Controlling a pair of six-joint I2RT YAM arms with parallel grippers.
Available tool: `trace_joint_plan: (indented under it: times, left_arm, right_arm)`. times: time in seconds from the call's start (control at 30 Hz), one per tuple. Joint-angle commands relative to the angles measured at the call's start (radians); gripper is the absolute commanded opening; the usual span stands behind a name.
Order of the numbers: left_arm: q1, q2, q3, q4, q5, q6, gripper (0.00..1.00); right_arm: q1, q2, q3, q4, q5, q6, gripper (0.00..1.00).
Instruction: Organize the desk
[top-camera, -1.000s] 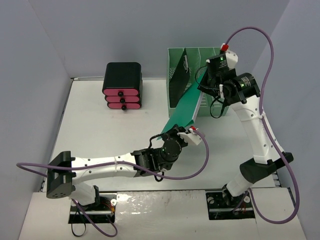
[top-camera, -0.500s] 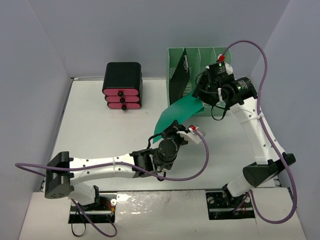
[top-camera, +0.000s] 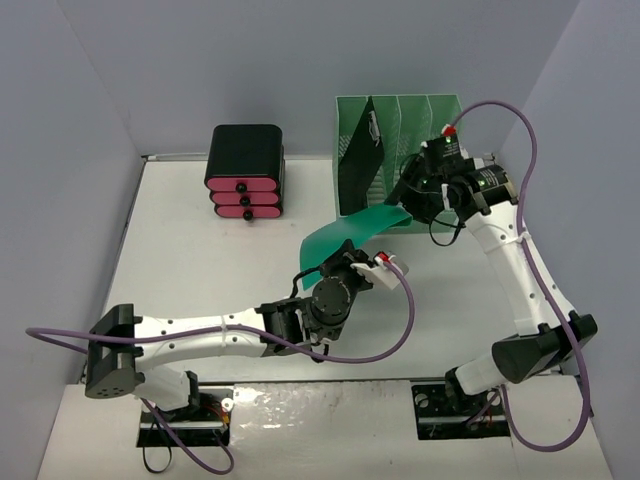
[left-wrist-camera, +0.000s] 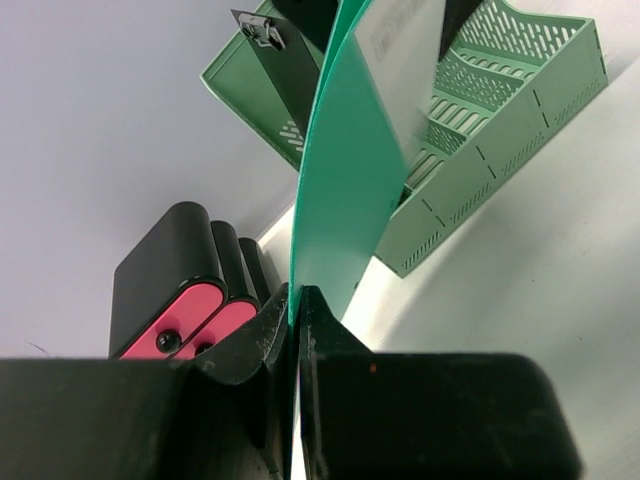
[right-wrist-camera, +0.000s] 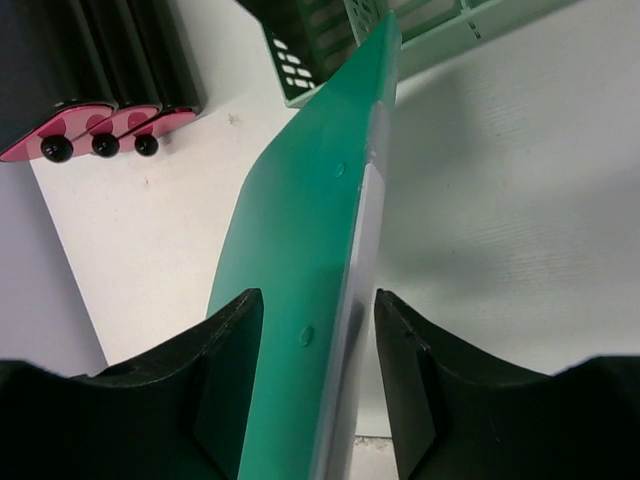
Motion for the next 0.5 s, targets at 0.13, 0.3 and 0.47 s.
trace_joint_plan:
  times: [0.13,0.3,0.47]
  left_arm:
    - [-0.008,-0.103,0.013,0.104,-0.014,0.018,0.0]
    - [-0.007,-0.111,0.008,0.107,-0.017,0.021,0.0]
    - [-0.009,-0.101,0.016,0.118,-0.004,0.036,0.0]
  right_arm:
    - [-0.121,-0.076,-0.148,0.05,-0.295,0.077,0.46]
    - [-0.172,-0.105,-0.225,0.096,-0.403,0.124,0.49]
    - [-0.186,-0.137,-0.405,0.266,-0.53,0.25,0.49]
